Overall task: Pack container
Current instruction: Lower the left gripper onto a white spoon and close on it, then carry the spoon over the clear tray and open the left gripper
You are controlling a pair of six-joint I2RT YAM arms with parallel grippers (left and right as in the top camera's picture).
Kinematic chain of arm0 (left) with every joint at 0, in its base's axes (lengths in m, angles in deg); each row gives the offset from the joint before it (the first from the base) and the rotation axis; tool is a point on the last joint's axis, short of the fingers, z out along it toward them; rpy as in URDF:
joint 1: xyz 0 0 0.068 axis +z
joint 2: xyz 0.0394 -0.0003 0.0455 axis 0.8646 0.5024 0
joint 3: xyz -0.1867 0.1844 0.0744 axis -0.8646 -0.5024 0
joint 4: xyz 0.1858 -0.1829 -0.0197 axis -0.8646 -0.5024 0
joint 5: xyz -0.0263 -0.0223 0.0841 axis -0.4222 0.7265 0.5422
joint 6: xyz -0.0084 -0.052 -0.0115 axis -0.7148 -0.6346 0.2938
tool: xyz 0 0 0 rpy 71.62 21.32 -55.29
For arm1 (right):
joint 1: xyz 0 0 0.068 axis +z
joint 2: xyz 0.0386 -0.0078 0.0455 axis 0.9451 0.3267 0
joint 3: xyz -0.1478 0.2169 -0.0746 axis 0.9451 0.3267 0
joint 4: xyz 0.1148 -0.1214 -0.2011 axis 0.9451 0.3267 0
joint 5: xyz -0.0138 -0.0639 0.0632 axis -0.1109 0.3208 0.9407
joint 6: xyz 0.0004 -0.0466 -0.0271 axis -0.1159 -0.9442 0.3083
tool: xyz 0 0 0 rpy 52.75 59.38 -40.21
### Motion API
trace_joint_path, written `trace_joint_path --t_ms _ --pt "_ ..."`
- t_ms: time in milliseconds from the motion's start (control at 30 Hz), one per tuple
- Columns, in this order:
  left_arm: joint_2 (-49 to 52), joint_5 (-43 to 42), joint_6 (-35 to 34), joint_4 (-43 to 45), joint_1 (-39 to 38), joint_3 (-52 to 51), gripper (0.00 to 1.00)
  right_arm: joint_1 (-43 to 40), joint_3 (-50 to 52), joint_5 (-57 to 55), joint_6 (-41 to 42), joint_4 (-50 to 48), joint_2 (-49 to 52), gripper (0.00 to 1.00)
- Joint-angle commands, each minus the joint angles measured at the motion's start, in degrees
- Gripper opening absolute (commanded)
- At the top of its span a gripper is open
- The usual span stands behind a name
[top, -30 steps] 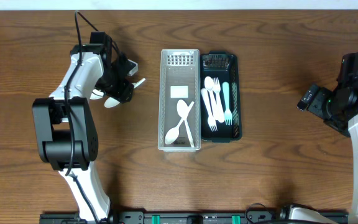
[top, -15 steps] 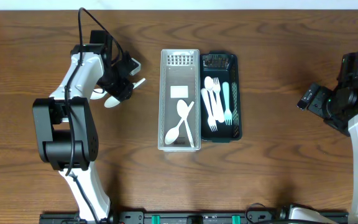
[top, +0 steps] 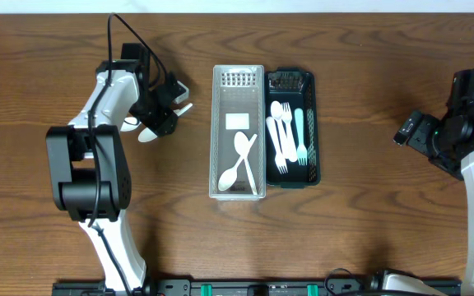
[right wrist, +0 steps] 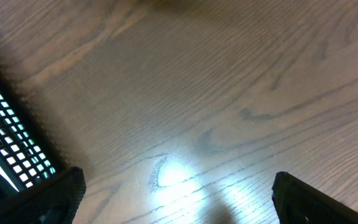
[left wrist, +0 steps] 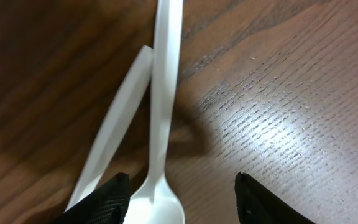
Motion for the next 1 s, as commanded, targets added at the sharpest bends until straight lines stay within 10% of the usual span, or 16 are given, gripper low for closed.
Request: trace_joint_path --t_ms 0,233,367,967 --pt "2.3 -1.4 0.7 -0.5 -0.4 -0.7 0.55 -0.5 0.1 -0.8 -0.4 0.1 0.1 0.99" --pt "3.2 -1.4 0.7 -0.6 -0.6 -0.7 0.41 -0.5 0.1 -0.8 -0.4 0.1 0.1 0.99" --pt "3.2 -1.4 -1.0 -2.5 -0.6 -0.7 0.06 -0.5 0.1 -0.8 -0.4 0.1 0.1 0.99" --pt "-18.2 -2.6 -29.5 -18.9 -8.2 3.9 0.06 -0.5 0.1 -0.8 -0.3 0.6 0.1 0.99"
